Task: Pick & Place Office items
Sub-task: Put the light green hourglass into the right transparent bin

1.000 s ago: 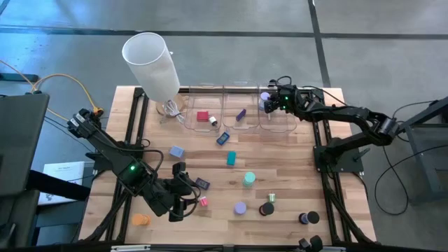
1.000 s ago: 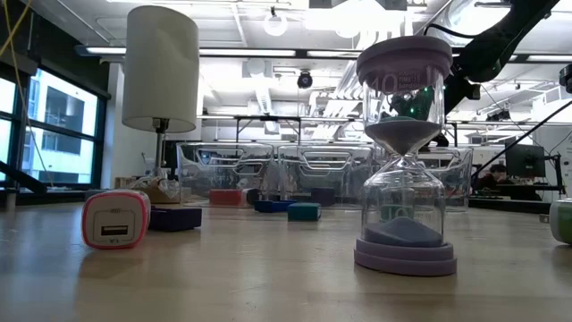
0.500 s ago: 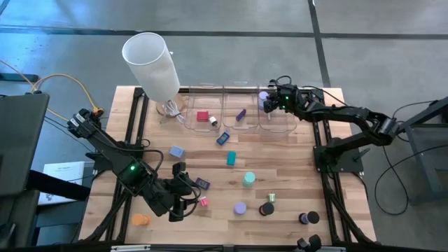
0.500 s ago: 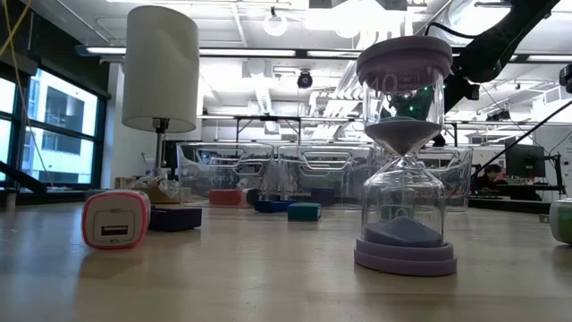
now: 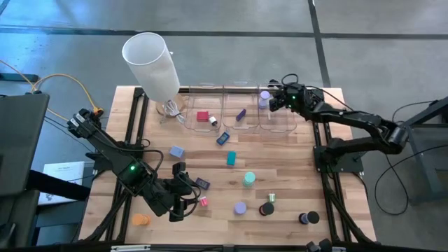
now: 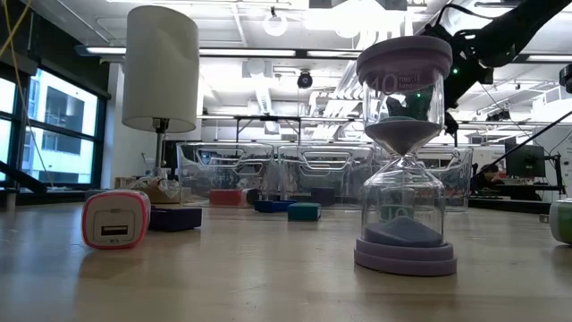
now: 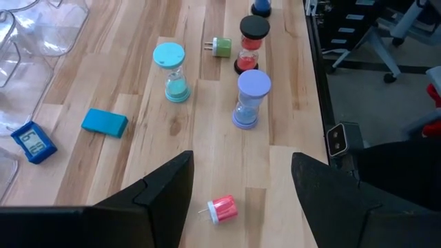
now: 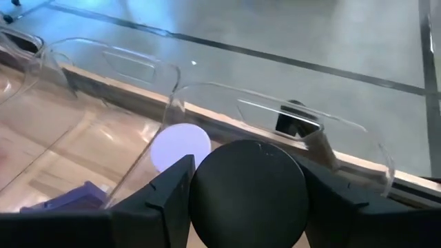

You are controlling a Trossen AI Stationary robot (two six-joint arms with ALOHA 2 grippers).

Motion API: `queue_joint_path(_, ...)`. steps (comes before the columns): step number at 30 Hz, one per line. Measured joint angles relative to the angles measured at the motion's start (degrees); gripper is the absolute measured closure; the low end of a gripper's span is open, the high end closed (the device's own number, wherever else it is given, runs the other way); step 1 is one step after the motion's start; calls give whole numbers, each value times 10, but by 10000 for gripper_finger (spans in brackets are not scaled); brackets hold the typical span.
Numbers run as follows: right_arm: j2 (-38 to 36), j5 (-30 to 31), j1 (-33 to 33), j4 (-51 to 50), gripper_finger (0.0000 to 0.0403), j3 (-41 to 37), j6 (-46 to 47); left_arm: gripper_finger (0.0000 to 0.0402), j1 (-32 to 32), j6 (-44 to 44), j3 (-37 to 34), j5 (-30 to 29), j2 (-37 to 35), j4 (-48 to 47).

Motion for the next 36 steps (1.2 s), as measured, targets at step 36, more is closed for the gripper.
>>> queue_joint_path(36, 135, -1, -16, 65, 186, 1, 26, 163, 0, 1, 0, 0, 0, 15)
